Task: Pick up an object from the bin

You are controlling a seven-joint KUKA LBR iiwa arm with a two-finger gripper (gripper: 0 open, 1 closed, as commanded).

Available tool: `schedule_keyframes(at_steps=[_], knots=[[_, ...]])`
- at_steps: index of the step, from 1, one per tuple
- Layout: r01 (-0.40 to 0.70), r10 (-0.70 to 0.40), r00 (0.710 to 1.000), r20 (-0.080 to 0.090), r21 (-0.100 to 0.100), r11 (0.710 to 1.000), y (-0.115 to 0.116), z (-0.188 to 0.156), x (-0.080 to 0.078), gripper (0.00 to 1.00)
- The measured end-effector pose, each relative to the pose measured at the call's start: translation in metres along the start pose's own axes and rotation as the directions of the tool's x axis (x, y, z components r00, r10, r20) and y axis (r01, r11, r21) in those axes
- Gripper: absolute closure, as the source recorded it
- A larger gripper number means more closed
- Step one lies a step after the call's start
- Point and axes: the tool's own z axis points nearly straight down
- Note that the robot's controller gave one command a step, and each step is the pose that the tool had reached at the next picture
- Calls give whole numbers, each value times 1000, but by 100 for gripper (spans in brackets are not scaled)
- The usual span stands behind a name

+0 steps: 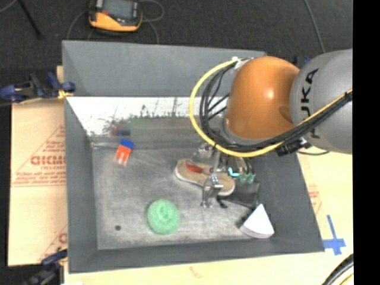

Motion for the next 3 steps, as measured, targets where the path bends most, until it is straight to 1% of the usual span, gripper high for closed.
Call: schedule_keyframes(at_steps=[1,2,3], knots=[[-1,1,1000,6,0,1000,0,-4,-1,0],[34,-34,999,8,1,999,-20,116,-38,100],[33,-33,999,8,1,999,-20,116,-38,100]])
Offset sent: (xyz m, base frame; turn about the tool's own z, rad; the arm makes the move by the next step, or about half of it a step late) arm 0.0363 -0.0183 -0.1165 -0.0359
